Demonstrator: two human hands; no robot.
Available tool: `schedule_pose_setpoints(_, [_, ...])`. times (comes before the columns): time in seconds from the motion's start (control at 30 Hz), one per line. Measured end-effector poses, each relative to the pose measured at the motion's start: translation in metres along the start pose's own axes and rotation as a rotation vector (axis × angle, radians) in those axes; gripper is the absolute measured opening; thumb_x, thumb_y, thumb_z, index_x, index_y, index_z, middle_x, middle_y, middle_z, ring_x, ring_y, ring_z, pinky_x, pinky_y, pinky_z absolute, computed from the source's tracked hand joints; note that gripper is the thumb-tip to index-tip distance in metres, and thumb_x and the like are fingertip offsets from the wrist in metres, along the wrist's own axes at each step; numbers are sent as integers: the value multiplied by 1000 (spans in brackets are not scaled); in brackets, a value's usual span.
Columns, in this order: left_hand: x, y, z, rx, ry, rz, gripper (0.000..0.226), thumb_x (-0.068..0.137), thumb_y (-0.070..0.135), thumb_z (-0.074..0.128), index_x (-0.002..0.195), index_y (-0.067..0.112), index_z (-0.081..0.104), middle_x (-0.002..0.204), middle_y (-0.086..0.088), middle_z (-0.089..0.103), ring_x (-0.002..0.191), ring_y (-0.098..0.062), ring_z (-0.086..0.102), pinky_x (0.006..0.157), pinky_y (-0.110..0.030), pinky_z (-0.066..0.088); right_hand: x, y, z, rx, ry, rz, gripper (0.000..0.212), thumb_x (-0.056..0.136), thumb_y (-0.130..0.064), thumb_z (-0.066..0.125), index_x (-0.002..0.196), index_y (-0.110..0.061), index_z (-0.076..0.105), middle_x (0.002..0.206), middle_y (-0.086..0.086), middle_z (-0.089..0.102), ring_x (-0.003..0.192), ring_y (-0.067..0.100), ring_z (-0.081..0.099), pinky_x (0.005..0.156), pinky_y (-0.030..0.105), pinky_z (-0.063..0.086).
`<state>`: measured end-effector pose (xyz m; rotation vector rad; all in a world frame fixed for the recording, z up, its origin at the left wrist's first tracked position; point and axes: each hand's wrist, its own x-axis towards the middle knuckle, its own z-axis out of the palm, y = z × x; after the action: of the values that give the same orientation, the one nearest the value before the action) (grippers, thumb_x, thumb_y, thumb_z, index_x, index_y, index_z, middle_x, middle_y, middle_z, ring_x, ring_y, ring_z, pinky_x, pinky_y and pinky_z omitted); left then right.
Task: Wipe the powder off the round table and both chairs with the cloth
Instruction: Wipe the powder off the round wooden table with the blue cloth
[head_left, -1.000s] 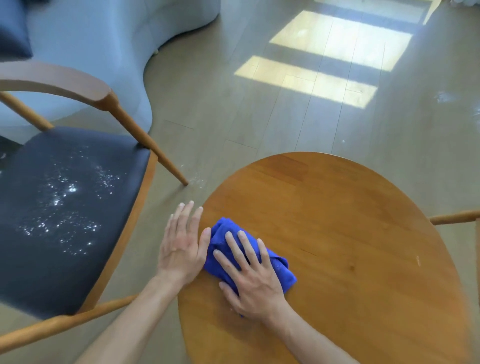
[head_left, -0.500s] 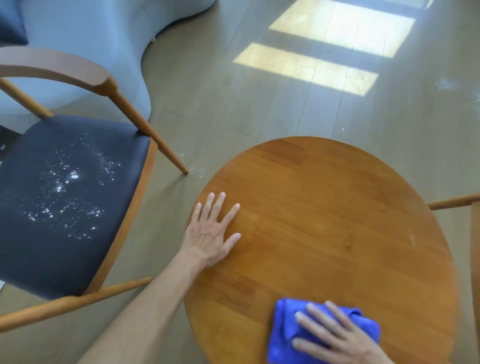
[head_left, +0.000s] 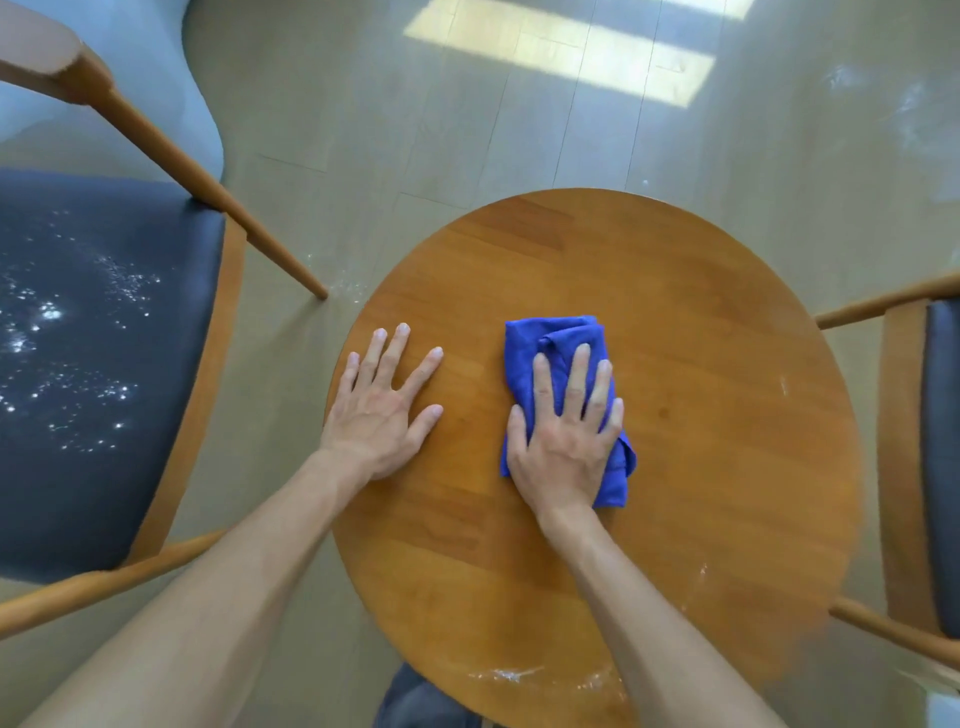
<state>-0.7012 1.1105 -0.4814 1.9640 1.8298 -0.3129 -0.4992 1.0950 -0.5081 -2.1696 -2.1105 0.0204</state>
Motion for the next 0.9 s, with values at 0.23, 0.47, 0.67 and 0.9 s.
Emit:
schedule_pose_setpoints(0.23, [3,-2,-5,-188,93,3,52,99,23,38,148,36,26,161,0,2,147,-21,-4,118,-44,1,-113,-69,-11,148,-71,35,59,92,-41,51,147,-27,39,157,14,27,144,37,24,108,60,29])
schedule_pose_setpoints(0.47, [-5,22,-2,-27,82,-124,60,95,53,36,150,36,18,161,-3,-2,146,-23,-7,116,-53,2,-216,-36,-14,201,-32,-371,51,84,-34,60,135,-31,55,152,8,39,141,31,34,103,54,39])
schedule_pose_setpoints(0.67, [-31,69,25,66,85,-93,75,86,69,33,150,41,7,160,-5,-8,146,-26,-11,112,-62,4,-218,75,-20,174,-19,-476,53,83,-41,61,135,-31,56,149,7,43,140,32,36,107,54,35])
schedule_pose_setpoints(0.9, [-42,102,37,59,9,-150,87,74,83,24,148,46,-6,158,-1,-19,144,-31,-16,108,-69,9,-171,222,-31,63,36,-304,62,79,-47,63,137,-25,54,150,15,38,140,38,32,107,58,33])
